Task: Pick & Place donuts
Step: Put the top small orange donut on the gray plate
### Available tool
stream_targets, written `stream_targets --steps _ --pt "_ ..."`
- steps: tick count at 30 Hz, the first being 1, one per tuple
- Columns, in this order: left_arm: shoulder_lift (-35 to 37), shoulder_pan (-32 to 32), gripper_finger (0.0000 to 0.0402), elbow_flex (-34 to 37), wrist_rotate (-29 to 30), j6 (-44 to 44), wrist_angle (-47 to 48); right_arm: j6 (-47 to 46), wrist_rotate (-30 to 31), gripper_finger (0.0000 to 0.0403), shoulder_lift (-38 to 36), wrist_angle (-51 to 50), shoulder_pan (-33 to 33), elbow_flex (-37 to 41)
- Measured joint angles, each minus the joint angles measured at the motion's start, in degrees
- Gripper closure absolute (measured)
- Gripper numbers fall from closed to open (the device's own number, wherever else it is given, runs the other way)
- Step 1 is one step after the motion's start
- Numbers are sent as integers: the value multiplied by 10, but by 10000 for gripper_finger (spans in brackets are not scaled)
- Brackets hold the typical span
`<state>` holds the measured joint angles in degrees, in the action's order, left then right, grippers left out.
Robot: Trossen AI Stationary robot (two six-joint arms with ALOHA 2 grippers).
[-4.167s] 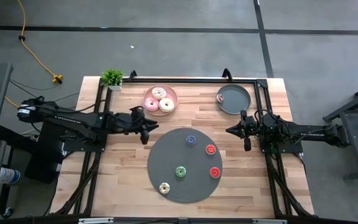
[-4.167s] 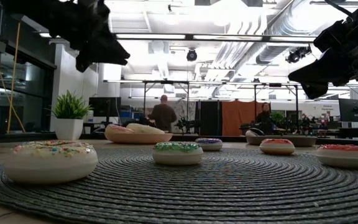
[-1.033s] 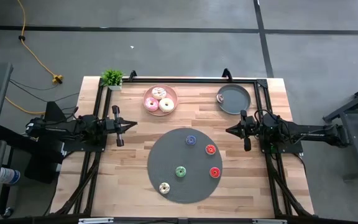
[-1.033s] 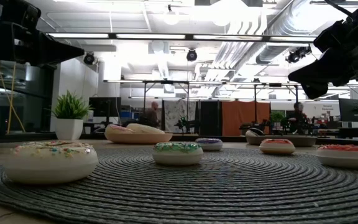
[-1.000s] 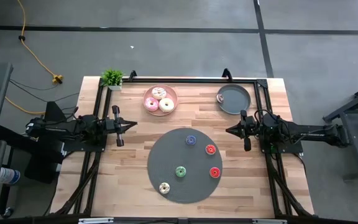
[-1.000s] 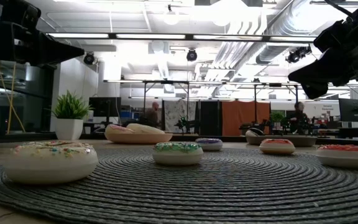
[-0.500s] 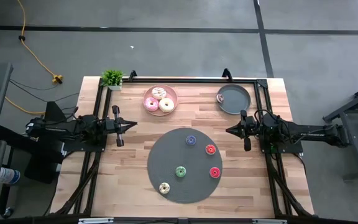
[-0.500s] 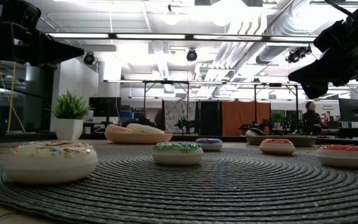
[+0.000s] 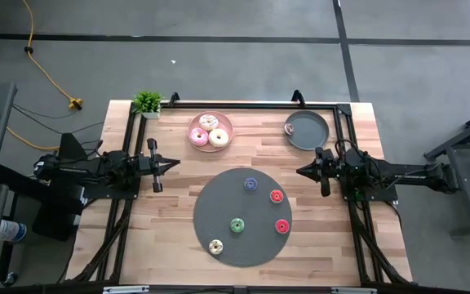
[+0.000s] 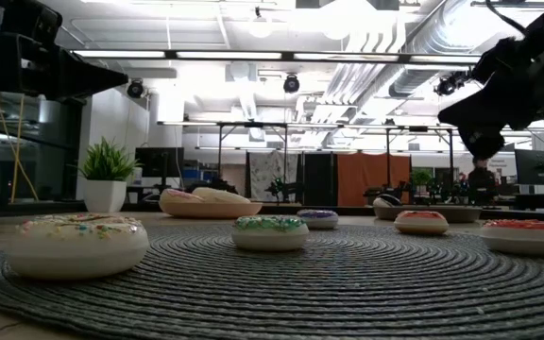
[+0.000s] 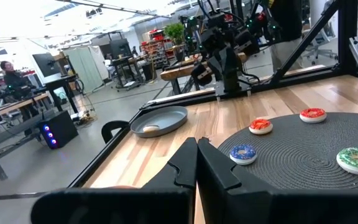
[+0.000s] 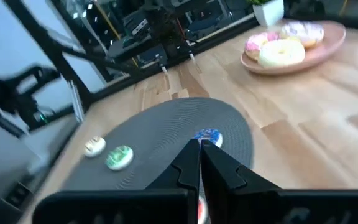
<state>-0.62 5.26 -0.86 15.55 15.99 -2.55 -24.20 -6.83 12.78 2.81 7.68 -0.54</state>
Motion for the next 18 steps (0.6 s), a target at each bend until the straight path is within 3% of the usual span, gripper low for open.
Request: stream_targets --steps 8,18 --pt "0 0 401 0 0 0 0 -111 -2 396 12 -77 3 -42" --pt "0 0 401 0 0 0 0 -203 -8 395 117 -379 48 -210"
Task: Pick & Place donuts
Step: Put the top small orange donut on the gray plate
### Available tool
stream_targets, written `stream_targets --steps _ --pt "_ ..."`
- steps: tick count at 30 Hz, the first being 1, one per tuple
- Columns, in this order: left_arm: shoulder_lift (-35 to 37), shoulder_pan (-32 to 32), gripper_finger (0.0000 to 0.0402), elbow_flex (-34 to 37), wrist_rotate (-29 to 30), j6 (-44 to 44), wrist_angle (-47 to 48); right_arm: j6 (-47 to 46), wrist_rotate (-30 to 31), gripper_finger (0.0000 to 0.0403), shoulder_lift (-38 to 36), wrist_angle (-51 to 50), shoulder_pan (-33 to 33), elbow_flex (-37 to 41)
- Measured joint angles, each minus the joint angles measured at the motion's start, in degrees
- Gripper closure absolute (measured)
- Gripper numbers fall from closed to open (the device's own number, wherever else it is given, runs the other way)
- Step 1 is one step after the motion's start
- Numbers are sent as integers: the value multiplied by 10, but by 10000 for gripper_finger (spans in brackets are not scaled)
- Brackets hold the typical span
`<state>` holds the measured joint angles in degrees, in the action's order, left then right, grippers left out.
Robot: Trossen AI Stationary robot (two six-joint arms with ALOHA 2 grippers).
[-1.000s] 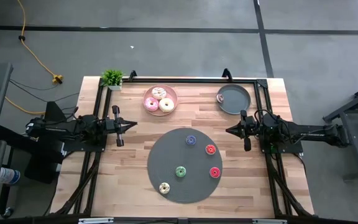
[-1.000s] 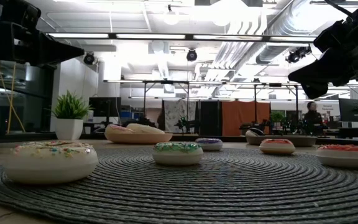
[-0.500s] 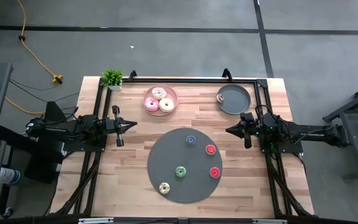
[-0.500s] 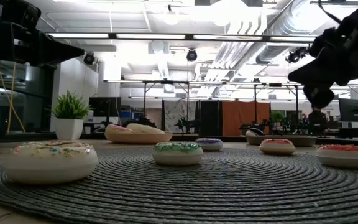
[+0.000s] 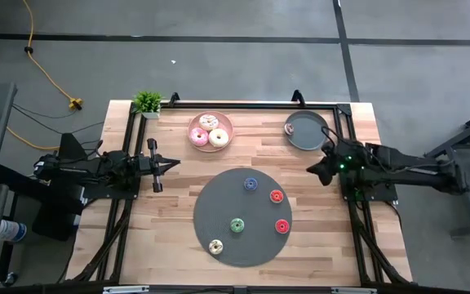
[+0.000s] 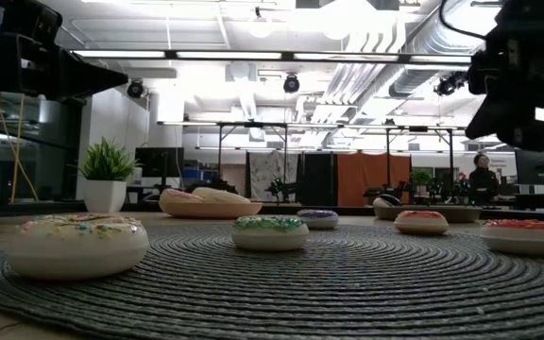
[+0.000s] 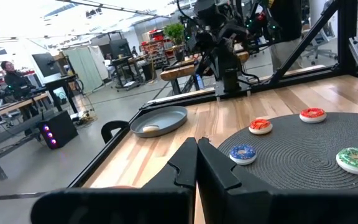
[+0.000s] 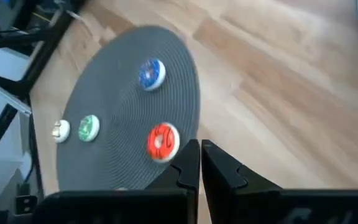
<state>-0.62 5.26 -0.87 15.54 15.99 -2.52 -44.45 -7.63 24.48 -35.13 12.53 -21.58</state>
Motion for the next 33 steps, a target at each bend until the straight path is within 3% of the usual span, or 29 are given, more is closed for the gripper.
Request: stream_targets --steps 5,10,21,33 --pt "0 0 401 0 0 0 0 -46 -65 374 68 -3 7 -35" --pt "0 0 401 0 0 0 0 -94 -113 320 124 -2 7 -38" --pt "0 0 401 0 0 0 0 -156 -112 184 229 64 7 -38" --pt "0 0 401 0 0 0 0 -160 -114 168 352 199 -21 -22"
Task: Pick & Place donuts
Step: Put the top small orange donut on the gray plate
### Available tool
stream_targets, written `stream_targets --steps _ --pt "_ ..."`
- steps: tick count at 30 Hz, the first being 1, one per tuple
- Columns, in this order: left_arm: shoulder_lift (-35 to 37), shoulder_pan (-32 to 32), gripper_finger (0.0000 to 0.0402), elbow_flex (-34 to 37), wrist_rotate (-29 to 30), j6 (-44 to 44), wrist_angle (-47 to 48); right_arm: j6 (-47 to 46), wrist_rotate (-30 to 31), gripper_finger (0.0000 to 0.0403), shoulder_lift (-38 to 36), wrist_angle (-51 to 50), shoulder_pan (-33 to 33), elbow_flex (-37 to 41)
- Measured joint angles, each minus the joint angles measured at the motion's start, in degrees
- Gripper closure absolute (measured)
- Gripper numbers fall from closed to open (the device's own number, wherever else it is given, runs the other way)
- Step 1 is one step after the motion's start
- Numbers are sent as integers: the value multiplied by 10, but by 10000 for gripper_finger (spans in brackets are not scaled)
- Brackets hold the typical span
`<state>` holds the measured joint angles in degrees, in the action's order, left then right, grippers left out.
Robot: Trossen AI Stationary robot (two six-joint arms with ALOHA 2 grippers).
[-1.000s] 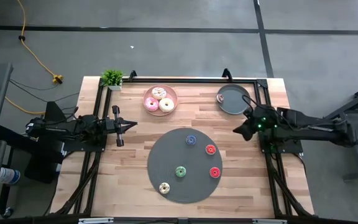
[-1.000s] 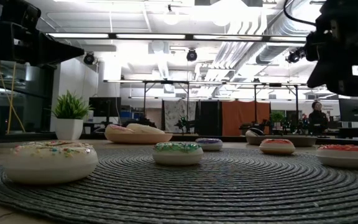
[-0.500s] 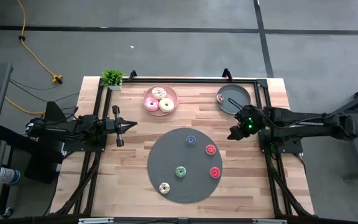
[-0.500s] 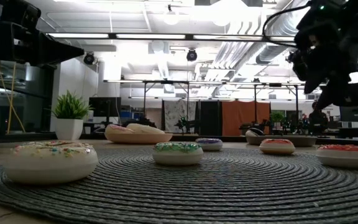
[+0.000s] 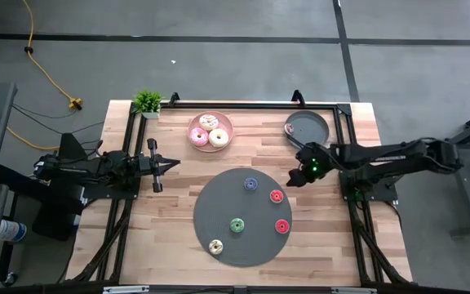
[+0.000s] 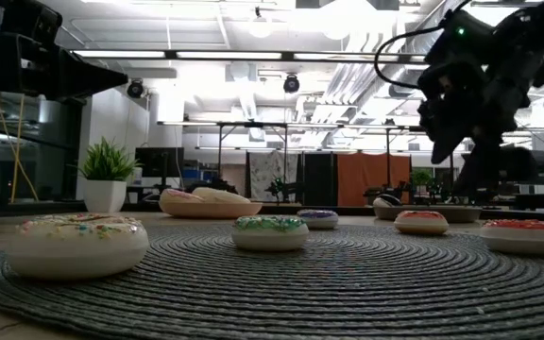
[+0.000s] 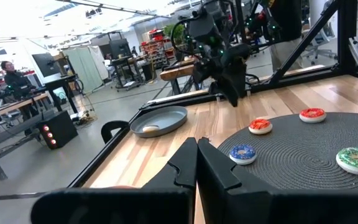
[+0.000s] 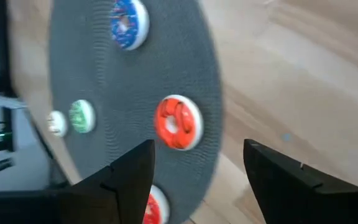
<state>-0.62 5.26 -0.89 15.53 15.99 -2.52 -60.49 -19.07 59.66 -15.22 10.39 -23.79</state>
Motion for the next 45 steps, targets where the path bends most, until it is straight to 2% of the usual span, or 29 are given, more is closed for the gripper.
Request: stream_targets --steps 4,7,20,45 --pt "0 0 401 0 0 0 0 -39 -17 168 26 135 -13 53" --pt "0 0 401 0 0 0 0 -50 -10 169 40 192 -16 72" --pt "0 0 401 0 0 0 -1 -64 -11 169 61 207 -54 87" --pt "0 0 401 0 0 0 -2 -66 -26 166 212 348 -63 61"
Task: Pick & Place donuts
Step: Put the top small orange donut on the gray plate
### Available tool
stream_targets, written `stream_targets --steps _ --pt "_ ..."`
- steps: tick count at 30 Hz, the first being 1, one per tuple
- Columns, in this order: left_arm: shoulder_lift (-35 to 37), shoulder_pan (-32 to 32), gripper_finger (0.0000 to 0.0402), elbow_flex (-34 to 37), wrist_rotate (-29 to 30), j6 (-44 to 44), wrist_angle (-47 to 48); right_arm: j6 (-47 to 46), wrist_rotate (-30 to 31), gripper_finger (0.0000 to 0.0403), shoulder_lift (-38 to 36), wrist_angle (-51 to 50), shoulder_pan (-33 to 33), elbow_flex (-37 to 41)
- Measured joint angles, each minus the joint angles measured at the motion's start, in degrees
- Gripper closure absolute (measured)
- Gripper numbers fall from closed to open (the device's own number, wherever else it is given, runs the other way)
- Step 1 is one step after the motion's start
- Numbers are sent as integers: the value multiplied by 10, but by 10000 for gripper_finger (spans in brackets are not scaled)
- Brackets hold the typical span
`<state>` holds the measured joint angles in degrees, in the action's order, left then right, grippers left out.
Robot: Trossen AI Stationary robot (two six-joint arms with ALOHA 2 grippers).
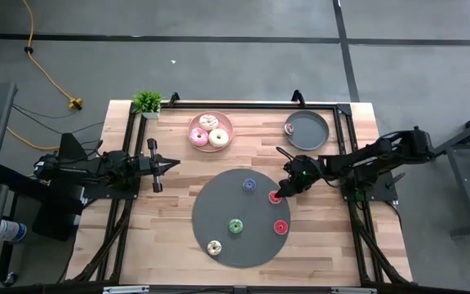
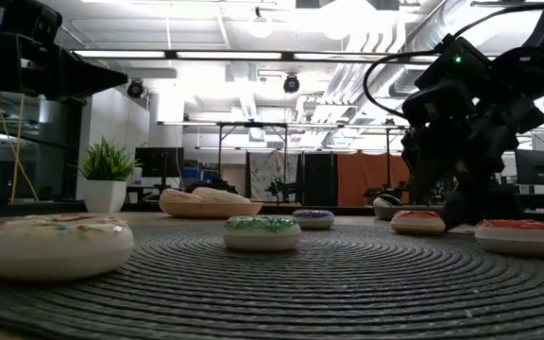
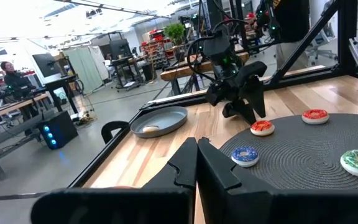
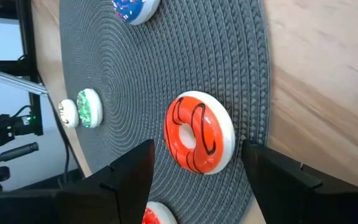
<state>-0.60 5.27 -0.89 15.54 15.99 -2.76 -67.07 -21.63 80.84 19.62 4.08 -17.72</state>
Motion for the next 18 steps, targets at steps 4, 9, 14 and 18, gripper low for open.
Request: stream_targets --steps 4,9,14,18 --pt "0 0 401 0 0 0 0 0 -1 167 10 15 0 0" --pt "0 0 401 0 0 0 0 1 -4 171 13 16 0 0" --pt "0 0 401 0 0 0 0 5 -5 198 14 12 0 0" --pt "0 0 401 0 0 0 0 7 -6 228 14 10 0 0"
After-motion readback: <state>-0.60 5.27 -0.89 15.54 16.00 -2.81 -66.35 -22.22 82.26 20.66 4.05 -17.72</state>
